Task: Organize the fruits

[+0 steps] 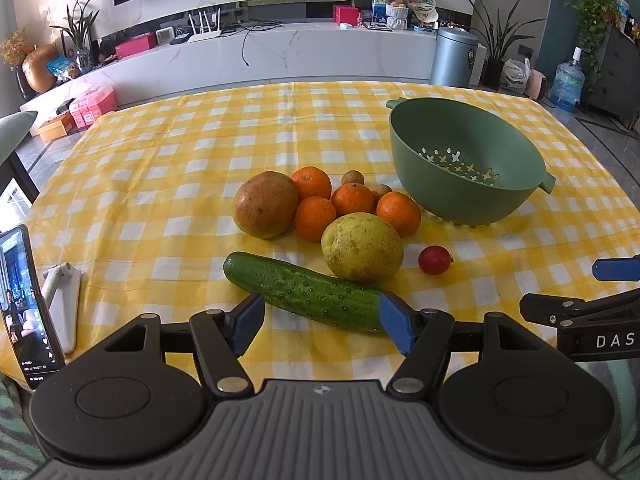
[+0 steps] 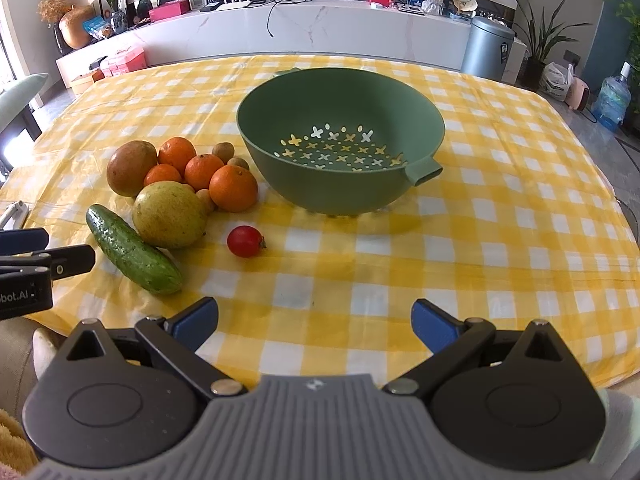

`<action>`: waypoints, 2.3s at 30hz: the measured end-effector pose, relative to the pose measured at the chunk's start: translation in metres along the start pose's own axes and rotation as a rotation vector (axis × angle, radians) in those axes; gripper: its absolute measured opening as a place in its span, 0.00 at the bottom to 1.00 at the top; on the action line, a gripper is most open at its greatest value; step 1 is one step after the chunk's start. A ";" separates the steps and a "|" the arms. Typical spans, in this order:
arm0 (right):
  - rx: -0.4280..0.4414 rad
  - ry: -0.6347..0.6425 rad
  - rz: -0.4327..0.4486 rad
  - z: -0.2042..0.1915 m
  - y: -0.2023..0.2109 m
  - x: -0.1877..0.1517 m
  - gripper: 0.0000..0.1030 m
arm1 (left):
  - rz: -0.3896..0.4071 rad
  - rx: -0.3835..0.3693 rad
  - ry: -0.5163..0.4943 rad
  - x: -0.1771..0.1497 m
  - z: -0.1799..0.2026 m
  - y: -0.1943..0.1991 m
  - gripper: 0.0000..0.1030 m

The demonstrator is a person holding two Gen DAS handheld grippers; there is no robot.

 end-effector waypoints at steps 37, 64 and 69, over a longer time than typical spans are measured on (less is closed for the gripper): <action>0.001 -0.004 -0.020 -0.002 -0.003 -0.004 0.96 | -0.017 -0.008 -0.005 -0.003 0.002 -0.001 0.75; -0.017 0.022 -0.033 -0.026 -0.003 -0.009 0.96 | 0.014 -0.064 0.037 -0.017 -0.017 0.007 0.75; 0.017 0.021 0.018 -0.027 -0.002 -0.008 0.96 | 0.024 -0.083 0.048 -0.016 -0.020 0.004 0.75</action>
Point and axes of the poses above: each gripper's, at about its wrist camera, not at the fingertips, and y roughly against the way its jaws point, z to its right, x to its top, the point moved 1 cm from there along -y, roughly the way its jaws point, and after that the axes turned 10 degrees about z, right-handed, at the moved point
